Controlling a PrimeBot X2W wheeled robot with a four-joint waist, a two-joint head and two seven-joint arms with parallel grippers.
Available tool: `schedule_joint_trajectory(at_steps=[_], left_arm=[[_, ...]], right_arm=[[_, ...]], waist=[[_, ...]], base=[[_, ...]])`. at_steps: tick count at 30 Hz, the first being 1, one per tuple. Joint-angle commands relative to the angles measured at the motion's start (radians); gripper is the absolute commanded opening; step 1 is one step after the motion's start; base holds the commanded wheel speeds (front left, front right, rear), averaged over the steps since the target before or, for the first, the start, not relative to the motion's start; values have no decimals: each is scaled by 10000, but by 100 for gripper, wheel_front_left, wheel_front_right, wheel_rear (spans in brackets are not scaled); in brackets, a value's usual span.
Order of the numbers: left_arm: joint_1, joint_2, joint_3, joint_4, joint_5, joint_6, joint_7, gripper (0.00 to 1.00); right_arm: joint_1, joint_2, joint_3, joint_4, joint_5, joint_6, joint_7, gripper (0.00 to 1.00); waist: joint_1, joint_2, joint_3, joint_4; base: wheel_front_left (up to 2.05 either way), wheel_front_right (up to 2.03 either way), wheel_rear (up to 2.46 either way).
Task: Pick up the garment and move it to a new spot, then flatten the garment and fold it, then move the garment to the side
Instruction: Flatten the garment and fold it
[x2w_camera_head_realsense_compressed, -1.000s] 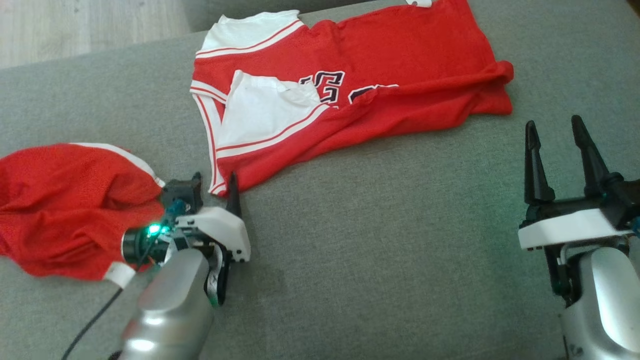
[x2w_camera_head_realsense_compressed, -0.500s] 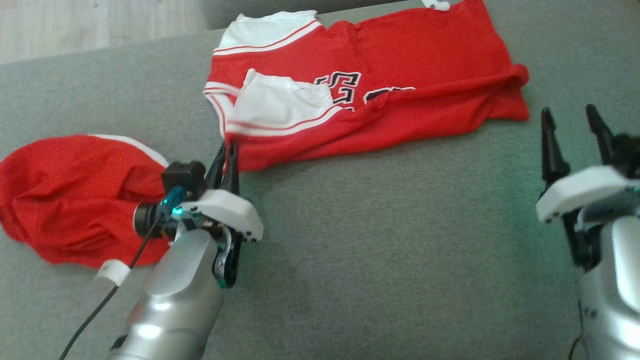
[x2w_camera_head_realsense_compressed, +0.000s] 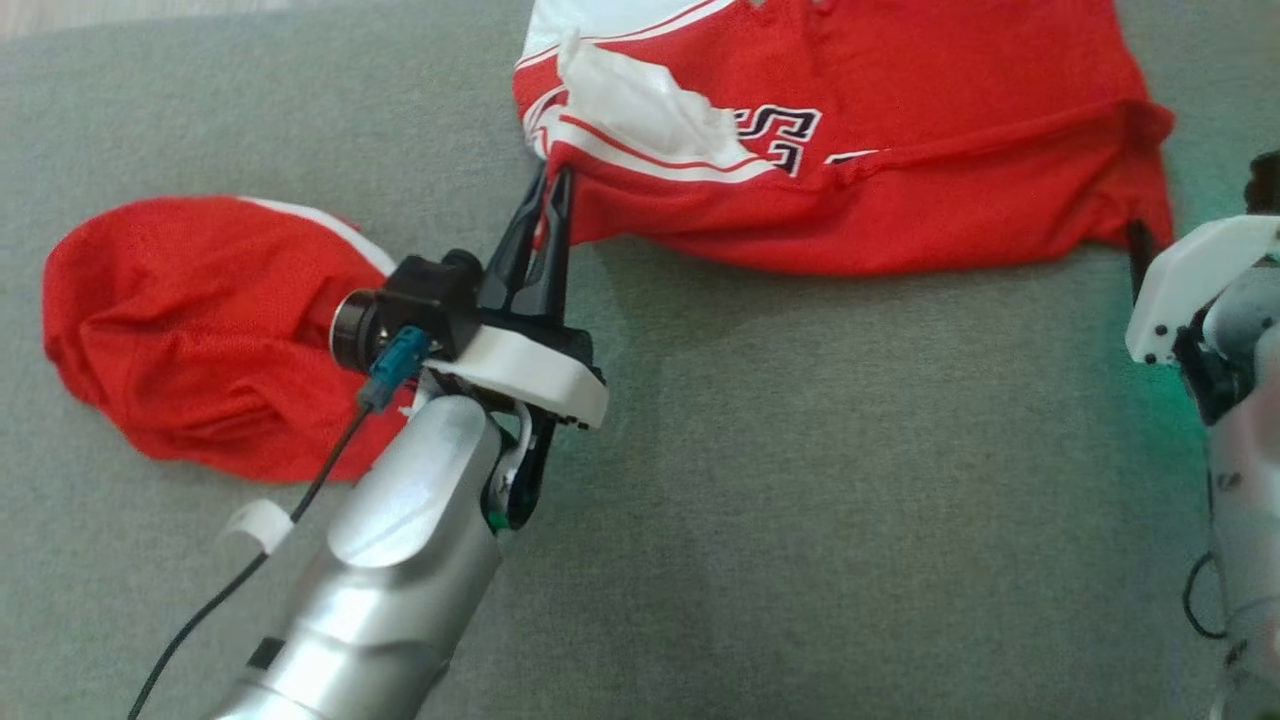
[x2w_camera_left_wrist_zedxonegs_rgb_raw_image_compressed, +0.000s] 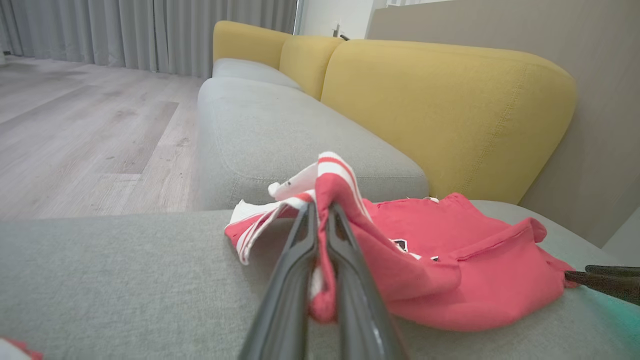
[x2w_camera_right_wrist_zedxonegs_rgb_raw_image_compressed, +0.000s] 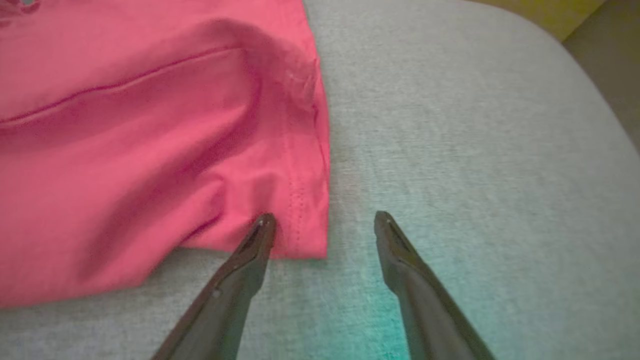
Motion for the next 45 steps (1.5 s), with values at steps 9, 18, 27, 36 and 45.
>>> schedule_joint_trajectory(at_steps=[9,18,27,36,45], left_arm=[[-321,142,-175,-428,0,126,-105,0],[-405,141,-145,137,153,231,-106,0],[-214,308,88,1032,304,343,-106,0],[247,440,-117,2029,292,162,-25,0],[1177,583,-685,2467,194,-313,837,0]], right_arm=[[-1144,-237,-131,1434,-259,-7,-369,100],[-1651,-581,276,2677,-202,-7,-714,0],[-1731,-1153,1279,3188,-57,-7,-1161,0],[-1208,-1441,2563,3576,1264,-7,-1062,0],[192,-1655,4242,3145,3222,-7,77,0]], waist=[[-2,0,313,373],[-2,0,296,277],[-2,0,-442,62],[-2,0,-1487,-33],[-2,0,-2790,-52]], base=[[0,0,0],[0,0,0],[0,0,0],[0,0,0],[0,0,0]])
